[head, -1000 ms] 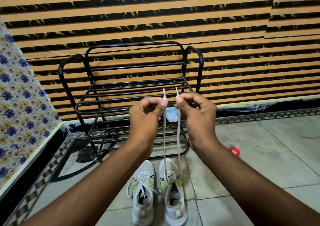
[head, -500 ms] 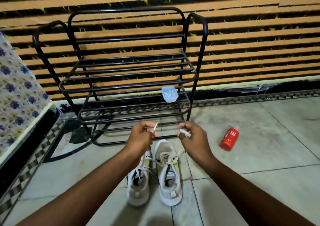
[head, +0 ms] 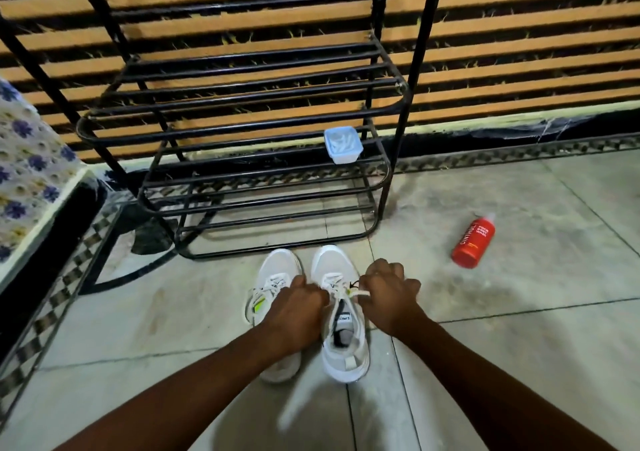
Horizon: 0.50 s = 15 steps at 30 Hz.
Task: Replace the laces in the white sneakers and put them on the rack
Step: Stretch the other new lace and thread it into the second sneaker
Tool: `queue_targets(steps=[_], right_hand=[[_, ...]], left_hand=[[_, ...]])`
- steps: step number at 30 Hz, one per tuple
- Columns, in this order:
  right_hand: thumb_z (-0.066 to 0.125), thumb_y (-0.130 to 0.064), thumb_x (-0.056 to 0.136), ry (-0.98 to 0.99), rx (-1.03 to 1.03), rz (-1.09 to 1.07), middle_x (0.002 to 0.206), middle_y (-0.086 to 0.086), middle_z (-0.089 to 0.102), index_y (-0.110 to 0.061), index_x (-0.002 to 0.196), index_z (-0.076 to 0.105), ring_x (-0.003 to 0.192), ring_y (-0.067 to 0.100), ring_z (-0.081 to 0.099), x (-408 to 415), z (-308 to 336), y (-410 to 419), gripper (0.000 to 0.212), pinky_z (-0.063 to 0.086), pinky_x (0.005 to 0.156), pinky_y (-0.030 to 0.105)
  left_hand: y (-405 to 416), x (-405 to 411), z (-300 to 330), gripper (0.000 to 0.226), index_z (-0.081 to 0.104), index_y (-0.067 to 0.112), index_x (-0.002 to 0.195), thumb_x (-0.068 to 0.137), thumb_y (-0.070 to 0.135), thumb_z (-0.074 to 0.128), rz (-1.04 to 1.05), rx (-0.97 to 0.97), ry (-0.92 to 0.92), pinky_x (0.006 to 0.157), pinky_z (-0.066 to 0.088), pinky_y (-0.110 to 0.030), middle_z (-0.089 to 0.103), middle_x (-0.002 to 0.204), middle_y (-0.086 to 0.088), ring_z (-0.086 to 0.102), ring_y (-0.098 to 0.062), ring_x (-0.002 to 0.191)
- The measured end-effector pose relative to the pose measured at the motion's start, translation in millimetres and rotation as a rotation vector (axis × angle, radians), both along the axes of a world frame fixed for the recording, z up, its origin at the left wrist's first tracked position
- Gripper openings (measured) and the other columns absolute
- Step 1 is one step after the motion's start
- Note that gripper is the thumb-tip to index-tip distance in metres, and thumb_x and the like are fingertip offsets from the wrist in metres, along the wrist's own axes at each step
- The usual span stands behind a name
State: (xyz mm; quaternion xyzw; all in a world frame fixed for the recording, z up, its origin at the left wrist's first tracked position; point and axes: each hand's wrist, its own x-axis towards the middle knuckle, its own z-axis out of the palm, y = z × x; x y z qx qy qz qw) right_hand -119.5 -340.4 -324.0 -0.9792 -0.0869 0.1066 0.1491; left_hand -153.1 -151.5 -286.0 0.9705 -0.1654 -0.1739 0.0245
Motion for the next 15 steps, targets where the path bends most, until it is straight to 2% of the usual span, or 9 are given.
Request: queue_targets(steps=[1, 4, 6, 8, 10, 12, 14, 15], right_hand=[[0.058, -0.041, 0.093, -0.013, 0.020, 0.016, 0.121, -0.009, 0.049, -0.030, 0.104, 0.066, 0.120, 0.019, 0.042, 1.6, 3.9, -2.2, 0.018, 0.030, 0.089, 0.041], [0.056, -0.045, 0.096, -0.048, 0.055, 0.034, 0.102, -0.008, 0.066, -0.028, 0.100, 0.065, 0.112, 0.018, 0.056, 4.5, 19.4, -10.7, 0.019, 0.027, 0.087, 0.039], [0.060, -0.049, 0.094, -0.041, 0.128, 0.033, 0.095, -0.008, 0.070, -0.028, 0.097, 0.064, 0.108, 0.019, 0.057, 1.8, 26.2, -15.5, 0.021, 0.033, 0.094, 0.038], [0.069, -0.048, 0.089, 0.050, 0.353, -0.010, 0.079, -0.007, 0.071, -0.024, 0.084, 0.063, 0.095, 0.020, 0.061, -4.1, 33.4, -19.2, 0.025, 0.046, 0.091, 0.037], [0.076, -0.037, 0.086, 0.116, 0.636, -0.030, 0.064, 0.000, 0.070, -0.018, 0.075, 0.064, 0.067, 0.018, 0.066, -11.8, 44.8, -18.7, 0.026, 0.056, 0.070, 0.032], [0.078, -0.023, 0.088, 0.155, 0.804, 0.005, 0.063, 0.006, 0.072, -0.008, 0.074, 0.066, 0.053, 0.016, 0.065, -21.1, 58.9, -15.5, 0.023, 0.052, 0.056, 0.025], [0.077, -0.019, 0.088, 0.195, 0.828, 0.087, 0.067, 0.007, 0.074, -0.007, 0.075, 0.068, 0.054, 0.014, 0.065, -29.3, 69.5, -11.1, 0.020, 0.051, 0.055, 0.025], [0.077, -0.019, 0.088, 0.205, 0.800, 0.134, 0.068, 0.005, 0.074, -0.009, 0.076, 0.069, 0.054, 0.013, 0.065, -32.3, 72.0, -9.2, 0.018, 0.052, 0.056, 0.026]], left_hand=[[-1.0, -0.4, -0.2, 0.013, 0.064, 0.024, 0.092, 0.085, 0.014, 0.058, 0.007, 0.013, -0.016, 0.084, 0.044, -0.040, 0.067, 0.110, -0.006, 0.050, -0.035, 0.111], [-4.6, -1.5, 1.3, 0.020, 0.075, 0.022, 0.102, 0.089, 0.022, 0.060, 0.054, 0.027, -0.051, 0.086, 0.036, -0.041, 0.057, 0.117, -0.005, 0.044, -0.031, 0.116], [-5.7, -2.0, 1.5, 0.017, 0.076, 0.024, 0.100, 0.092, 0.028, 0.062, 0.163, -0.125, -0.086, 0.089, 0.035, -0.041, 0.053, 0.119, -0.003, 0.043, -0.027, 0.117], [-8.8, -1.8, 3.2, 0.014, 0.076, 0.024, 0.088, 0.095, 0.026, 0.064, 0.273, -0.382, -0.133, 0.083, 0.043, -0.036, 0.065, 0.104, -0.003, 0.057, -0.024, 0.104], [-17.0, 2.3, 10.9, 0.024, 0.073, 0.019, 0.080, 0.101, 0.024, 0.061, 0.479, -0.754, 0.035, 0.067, 0.049, -0.031, 0.074, 0.081, -0.005, 0.067, -0.019, 0.072], [-29.4, 5.7, 16.1, 0.033, 0.070, 0.010, 0.082, 0.105, 0.031, 0.058, 0.798, -1.090, 0.370, 0.048, 0.040, -0.021, 0.070, 0.071, -0.012, 0.056, -0.016, 0.047], [-34.3, 6.9, 12.9, 0.033, 0.071, 0.004, 0.092, 0.101, 0.034, 0.061, 0.932, -1.241, 0.609, 0.042, 0.030, -0.019, 0.063, 0.069, -0.018, 0.050, -0.021, 0.052], [-33.9, 5.9, 11.7, 0.025, 0.073, 0.006, 0.094, 0.097, 0.029, 0.065, 0.948, -1.261, 0.632, 0.045, 0.033, -0.020, 0.062, 0.070, -0.019, 0.052, -0.024, 0.056]])
